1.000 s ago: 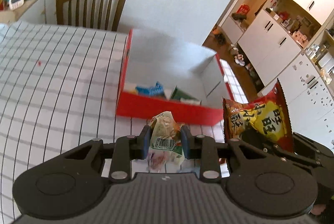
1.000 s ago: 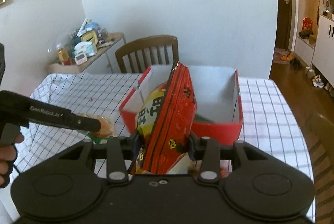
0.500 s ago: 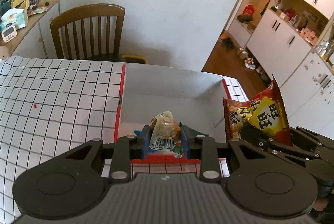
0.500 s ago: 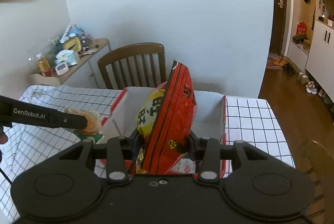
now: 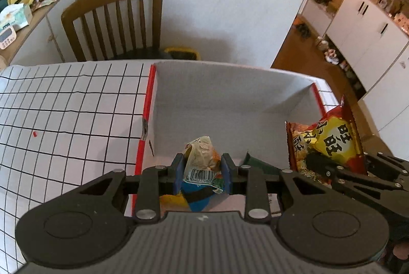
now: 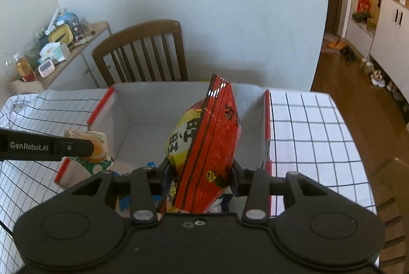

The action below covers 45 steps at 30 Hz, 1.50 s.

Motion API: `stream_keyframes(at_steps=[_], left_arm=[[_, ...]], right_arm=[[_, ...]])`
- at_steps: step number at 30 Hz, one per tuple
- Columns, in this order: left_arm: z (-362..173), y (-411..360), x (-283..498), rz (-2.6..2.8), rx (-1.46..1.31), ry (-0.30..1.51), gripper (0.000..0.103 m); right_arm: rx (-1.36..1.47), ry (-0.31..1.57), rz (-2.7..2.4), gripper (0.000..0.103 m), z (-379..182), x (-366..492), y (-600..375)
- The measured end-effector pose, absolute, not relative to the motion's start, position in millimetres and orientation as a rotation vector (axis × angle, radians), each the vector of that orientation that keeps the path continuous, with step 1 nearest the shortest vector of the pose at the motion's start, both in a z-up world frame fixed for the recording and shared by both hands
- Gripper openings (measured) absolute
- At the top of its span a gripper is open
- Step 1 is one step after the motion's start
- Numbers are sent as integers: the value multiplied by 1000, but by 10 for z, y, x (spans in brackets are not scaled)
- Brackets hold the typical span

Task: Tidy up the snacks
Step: 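Carry both packets into the red box and open both tools, then withdraw both tools from the box back to the snack pile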

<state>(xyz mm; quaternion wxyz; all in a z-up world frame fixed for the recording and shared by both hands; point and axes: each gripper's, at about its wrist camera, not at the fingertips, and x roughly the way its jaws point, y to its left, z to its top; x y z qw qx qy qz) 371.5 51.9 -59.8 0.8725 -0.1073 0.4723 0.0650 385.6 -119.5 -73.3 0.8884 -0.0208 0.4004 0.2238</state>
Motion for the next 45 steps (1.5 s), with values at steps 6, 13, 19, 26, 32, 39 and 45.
stream_keyframes(at_steps=[6,13,19,26,32,39,45], left_arm=[[-834,443,3878,144,-186,1035,30],[-1040,373,3946,148,-158,1077,30],[-1070,354,3955,149,-149,1083,31],[-1040,344,3906,146,-140,1078,42],[-922,366,3771,132,-149,1037,58],[-720,352,3593,117,-150,981,58],[-552,336,3364,103,-137,946,62]], right_arm=[[-54,885,462,42,-931,4003,-1150],[-84,928,469,42,-1112,4048,-1065],[-117,933,472,42,-1166,4041,-1035],[-191,946,458,46,-1193,4014,-1003],[-215,895,451,66,-1117,3912,-1053],[-187,837,437,84,-927,3764,-1176],[-153,792,448,91,-726,3584,-1297]])
